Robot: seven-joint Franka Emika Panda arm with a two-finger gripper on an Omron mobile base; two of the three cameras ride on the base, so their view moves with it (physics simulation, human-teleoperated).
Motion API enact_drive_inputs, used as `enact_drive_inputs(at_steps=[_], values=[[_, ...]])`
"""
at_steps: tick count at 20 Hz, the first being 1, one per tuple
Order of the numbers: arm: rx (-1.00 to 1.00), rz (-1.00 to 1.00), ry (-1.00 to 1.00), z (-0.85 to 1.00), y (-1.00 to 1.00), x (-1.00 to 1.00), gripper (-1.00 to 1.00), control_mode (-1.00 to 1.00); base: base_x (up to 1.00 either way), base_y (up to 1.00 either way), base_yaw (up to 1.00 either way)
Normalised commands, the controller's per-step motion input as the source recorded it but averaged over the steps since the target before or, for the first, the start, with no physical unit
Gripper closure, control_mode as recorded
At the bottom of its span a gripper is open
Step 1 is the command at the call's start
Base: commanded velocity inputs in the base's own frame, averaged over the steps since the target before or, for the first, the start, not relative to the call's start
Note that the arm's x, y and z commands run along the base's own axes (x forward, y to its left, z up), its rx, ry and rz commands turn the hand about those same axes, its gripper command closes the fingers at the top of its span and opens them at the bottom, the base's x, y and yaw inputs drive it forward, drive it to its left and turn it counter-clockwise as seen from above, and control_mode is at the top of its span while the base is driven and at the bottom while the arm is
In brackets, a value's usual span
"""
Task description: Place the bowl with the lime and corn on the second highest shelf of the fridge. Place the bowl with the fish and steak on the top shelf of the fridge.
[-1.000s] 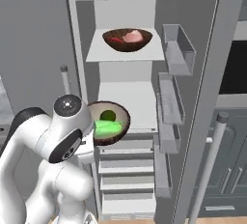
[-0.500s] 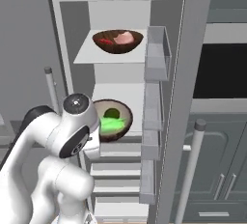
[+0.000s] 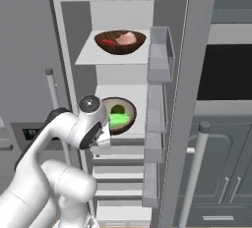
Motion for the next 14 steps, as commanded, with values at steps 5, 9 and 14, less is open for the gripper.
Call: enact_drive_inputs(at_steps=[5, 9, 14], values=[[0.0, 0.03, 0.12, 0.0, -0.05, 0.88, 1.0, -1.0, 0.0, 0.0, 0.0], [0.0, 0.09, 0.11, -0.06, -0.09, 0.8, 1.0, -1.0, 0.0, 0.0, 0.0], [0.01, 0.14, 0.05, -0.28, -0.33, 0.22, 1.0, -1.0, 0.0, 0.0, 0.0]])
